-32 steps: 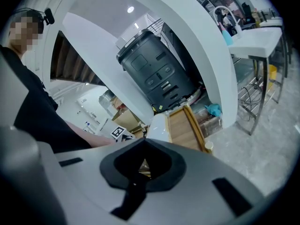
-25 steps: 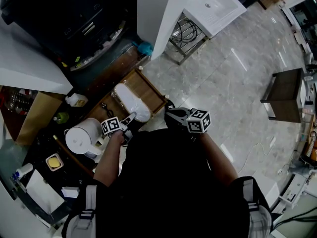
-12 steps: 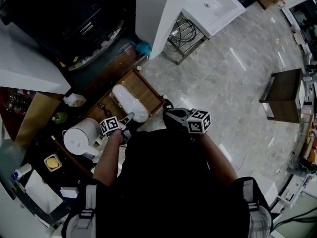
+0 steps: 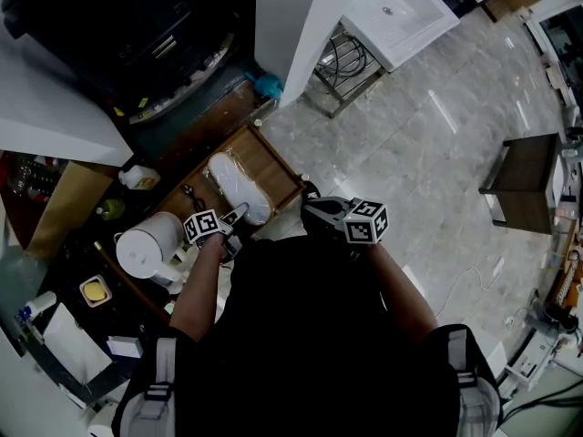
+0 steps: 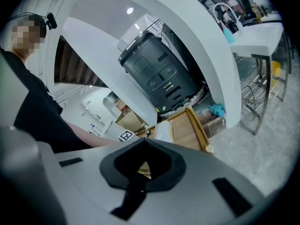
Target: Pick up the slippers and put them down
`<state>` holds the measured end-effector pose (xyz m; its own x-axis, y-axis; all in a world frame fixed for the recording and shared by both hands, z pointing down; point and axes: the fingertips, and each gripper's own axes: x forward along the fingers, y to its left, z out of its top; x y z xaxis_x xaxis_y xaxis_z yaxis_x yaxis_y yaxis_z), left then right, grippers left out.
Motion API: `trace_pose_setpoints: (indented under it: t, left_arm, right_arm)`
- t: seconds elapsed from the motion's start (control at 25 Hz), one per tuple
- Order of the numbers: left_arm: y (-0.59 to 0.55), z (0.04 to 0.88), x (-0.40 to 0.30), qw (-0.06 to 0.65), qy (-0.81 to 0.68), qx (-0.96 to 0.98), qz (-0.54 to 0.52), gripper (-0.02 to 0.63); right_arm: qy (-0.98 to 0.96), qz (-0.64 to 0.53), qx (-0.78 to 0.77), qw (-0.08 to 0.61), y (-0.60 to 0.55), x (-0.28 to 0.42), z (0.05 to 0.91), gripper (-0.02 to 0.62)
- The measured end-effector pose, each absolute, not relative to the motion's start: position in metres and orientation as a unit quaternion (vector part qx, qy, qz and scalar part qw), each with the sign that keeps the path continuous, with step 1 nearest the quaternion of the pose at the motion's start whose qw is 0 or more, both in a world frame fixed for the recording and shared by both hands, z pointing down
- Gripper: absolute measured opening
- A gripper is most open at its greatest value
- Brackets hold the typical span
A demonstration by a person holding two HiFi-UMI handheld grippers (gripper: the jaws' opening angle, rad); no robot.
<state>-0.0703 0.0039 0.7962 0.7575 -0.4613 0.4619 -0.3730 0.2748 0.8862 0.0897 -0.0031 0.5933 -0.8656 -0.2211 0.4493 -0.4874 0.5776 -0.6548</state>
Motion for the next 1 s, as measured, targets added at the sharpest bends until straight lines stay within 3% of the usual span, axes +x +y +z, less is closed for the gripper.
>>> trace_pose_setpoints:
  t: [0.4,1.0]
  left_arm:
    - [0.012,0.794,-0.081,0.709,-0.399,0.582,-0.013,0.336]
    - [0.027,0.769,-0.087,0.692,-0.445,0.565,-0.065,0.334]
  right_arm:
    - [-0.876,0.418,0.18,0.161,0.0,0.091,0.596,0.006]
    - [-0.883,0.42,0.123,0.171,-0.011,0.092,0.597,0.006]
